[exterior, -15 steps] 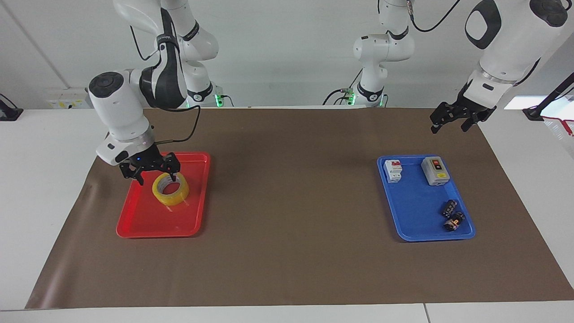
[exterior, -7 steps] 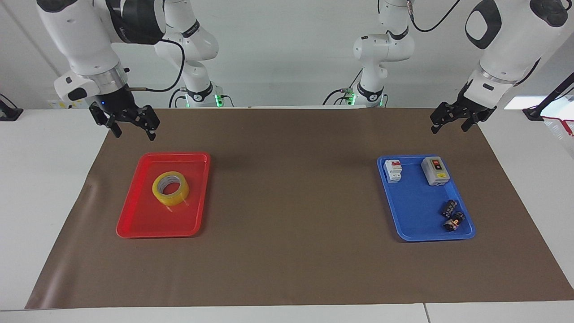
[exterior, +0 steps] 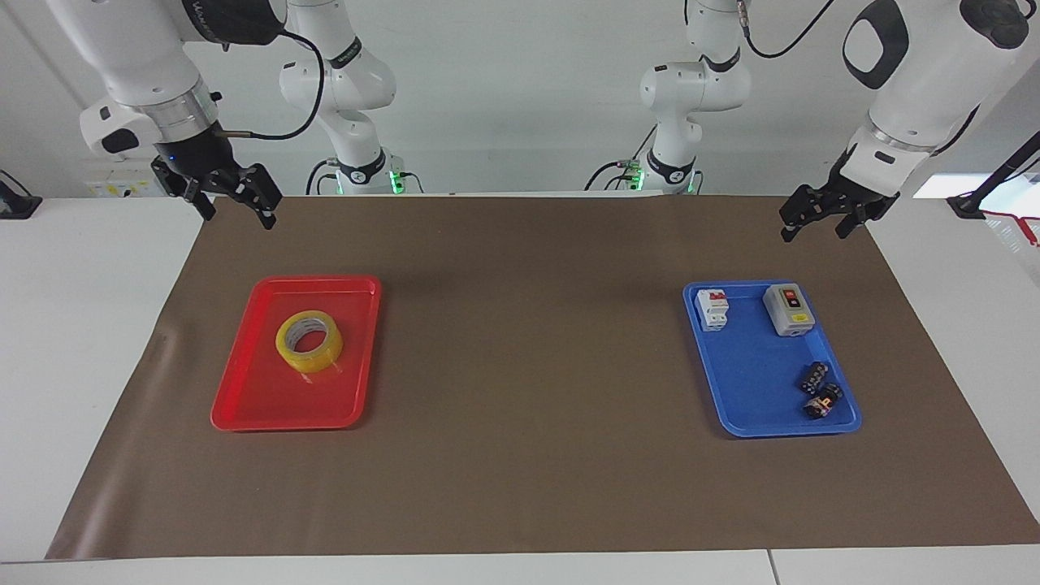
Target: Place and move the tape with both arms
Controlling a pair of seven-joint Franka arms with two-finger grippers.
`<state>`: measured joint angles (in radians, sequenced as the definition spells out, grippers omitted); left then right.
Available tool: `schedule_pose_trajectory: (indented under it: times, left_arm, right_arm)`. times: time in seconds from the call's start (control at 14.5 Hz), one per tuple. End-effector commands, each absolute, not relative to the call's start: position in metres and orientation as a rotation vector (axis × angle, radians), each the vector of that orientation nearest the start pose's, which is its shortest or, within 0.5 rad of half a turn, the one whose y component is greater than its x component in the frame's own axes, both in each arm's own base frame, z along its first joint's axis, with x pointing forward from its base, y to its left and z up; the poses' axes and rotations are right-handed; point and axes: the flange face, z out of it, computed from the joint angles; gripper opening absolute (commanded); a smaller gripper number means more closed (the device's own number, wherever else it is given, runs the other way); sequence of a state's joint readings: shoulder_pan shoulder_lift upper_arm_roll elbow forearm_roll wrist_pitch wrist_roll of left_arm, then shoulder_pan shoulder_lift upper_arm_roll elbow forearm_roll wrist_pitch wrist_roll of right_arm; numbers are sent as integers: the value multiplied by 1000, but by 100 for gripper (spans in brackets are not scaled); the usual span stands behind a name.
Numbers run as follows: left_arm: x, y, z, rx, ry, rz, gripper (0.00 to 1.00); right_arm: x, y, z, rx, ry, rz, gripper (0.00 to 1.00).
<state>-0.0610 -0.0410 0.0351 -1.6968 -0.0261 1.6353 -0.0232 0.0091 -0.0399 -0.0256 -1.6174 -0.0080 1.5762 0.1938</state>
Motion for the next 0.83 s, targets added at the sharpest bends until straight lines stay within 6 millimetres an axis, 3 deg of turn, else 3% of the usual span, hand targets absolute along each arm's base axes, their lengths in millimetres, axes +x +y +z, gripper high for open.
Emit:
schedule_pose_trajectory:
  times: [0.0,0.21,0.41,0.76]
  left_arm:
    - [539,-15,596,-3189,0,31,100]
    - [540,-15,596,-3189,0,33,100]
    - [539,-15,596,-3189,0,31,100]
    - [539,-15,596,-3189,0,31,100]
  right_arm:
    - [542,-3,628,-3130,321,16,100]
    - [541,8,635,-3195,158,30,100]
    - [545,10,654,-3191,151,70,100]
    - [549,6,651,-3188,56,51,100]
